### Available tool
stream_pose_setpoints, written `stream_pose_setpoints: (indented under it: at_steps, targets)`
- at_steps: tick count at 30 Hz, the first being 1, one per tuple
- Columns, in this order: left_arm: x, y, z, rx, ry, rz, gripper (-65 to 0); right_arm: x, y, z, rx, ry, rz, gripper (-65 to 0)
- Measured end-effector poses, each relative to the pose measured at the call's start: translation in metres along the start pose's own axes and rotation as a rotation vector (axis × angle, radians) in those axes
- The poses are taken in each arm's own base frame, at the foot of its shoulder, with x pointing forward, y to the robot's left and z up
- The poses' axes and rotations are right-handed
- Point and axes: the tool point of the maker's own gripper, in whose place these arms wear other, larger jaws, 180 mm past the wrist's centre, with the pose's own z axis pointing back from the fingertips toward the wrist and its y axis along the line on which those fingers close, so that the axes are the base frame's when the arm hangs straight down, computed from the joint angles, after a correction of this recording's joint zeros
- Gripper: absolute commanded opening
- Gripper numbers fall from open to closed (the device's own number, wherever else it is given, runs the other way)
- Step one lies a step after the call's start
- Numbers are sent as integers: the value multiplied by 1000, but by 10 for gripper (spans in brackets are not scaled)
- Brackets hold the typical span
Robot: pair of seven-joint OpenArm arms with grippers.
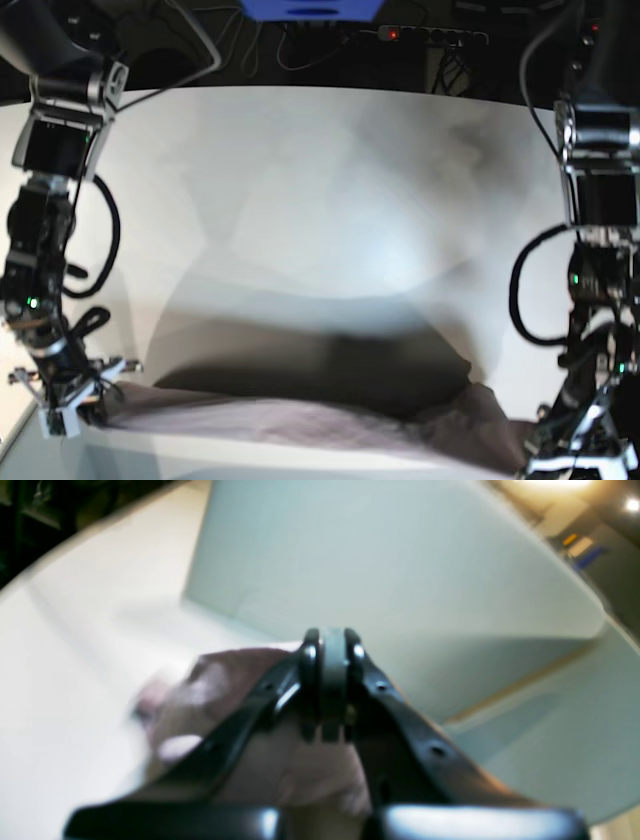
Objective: Layout the t-shirt on the table in an organized manner, then fold the t-shirt properly
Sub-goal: 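Lift the shirt with both grippers, swing it over and lay it down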
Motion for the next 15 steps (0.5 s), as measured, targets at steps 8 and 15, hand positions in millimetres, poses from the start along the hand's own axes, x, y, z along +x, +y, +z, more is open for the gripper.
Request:
stream_pose_setpoints:
  at_steps: [8,15]
  targets:
    - [-51,85,114,167,35,7,-648,-110,47,68,78,208,0,-650]
    - [-104,157,216,422,110,103,-648,-164,37,97,44,279,-59,-650]
